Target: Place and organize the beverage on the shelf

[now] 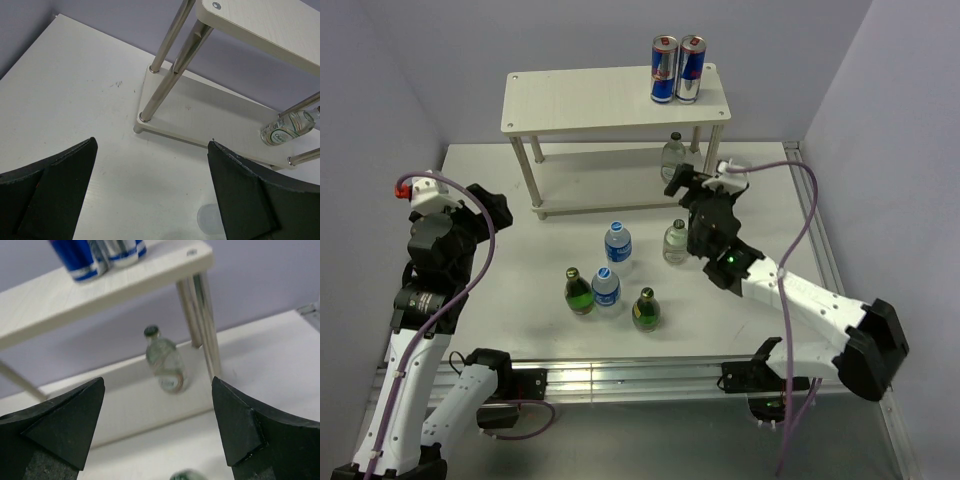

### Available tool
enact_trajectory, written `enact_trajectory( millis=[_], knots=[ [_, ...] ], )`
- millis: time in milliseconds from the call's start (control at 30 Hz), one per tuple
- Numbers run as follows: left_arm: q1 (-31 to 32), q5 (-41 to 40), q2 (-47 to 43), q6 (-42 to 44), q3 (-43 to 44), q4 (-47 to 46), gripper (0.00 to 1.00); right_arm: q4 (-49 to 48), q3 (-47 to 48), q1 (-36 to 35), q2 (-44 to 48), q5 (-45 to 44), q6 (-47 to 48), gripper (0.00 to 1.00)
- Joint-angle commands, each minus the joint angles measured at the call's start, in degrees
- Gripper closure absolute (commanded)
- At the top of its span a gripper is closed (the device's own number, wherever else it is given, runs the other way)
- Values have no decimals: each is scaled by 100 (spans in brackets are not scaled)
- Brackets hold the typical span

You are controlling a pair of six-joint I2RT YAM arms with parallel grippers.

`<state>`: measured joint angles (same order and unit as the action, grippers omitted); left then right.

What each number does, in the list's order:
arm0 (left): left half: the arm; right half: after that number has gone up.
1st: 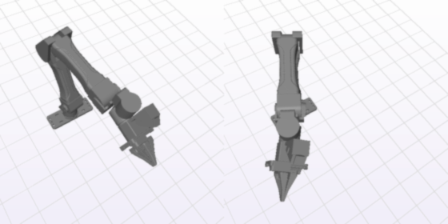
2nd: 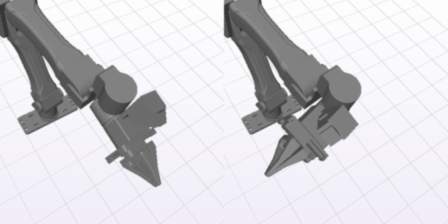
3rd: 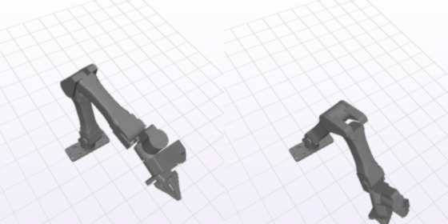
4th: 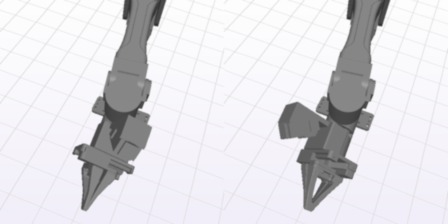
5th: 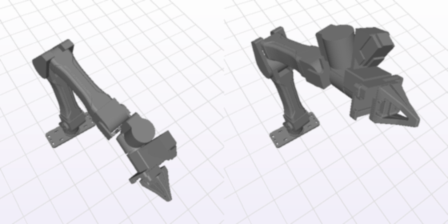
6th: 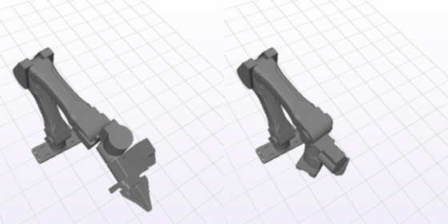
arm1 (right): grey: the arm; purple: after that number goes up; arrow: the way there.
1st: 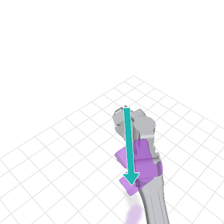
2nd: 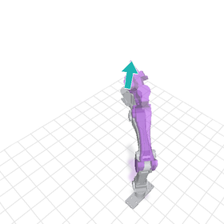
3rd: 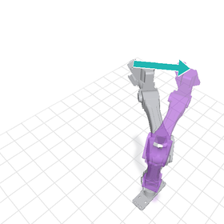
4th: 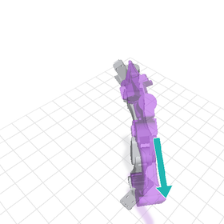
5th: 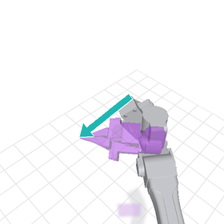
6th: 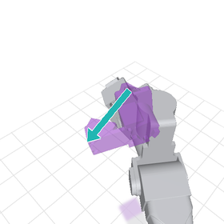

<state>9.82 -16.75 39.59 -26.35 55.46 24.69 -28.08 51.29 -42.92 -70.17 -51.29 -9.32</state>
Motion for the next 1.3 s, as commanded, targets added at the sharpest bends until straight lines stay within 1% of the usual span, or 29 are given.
enact_trajectory(
  millis=[0,33,133,233,367,700,967,1067,1100,1167,1233,1267],
  knots=[
    [-51,111,-22,77,-53,-201,1,1013,-739,-339,739,-75,-1200,6],
    [-51,128,-13,77,-53,-201,1,1032,-934,-401,872,204,-1299,6],
    [-60,146,-22,86,-53,-210,1,1032,-1515,-507,1154,469,-1580,6],
    [-68,129,-22,77,-62,-201,1,1304,-1674,-516,1190,549,-1862,7],
    [-68,120,-4,77,-62,-201,1,1322,-1806,-507,1041,708,-2056,7],
    [-68,128,13,69,-71,-201,1,892,-1508,-481,-65,612,-2021,8],
    [-68,155,13,60,-44,-184,1,716,-1218,-253,-532,471,-1924,11],
    [-68,164,13,51,-44,-184,1,602,-1104,-182,-751,427,-1811,13],
    [-68,164,13,51,-36,-184,1,593,-1077,-147,-805,427,-1801,14],
    [-68,137,13,42,-35,-166,1,593,-981,-103,-971,435,-1827,21],
    [-68,137,22,33,-35,-157,1,575,-937,-24,-1068,444,-1854,34],
    [-68,137,22,33,-27,-157,1,540,-902,-6,-1156,462,-1854,44]
  ],
)
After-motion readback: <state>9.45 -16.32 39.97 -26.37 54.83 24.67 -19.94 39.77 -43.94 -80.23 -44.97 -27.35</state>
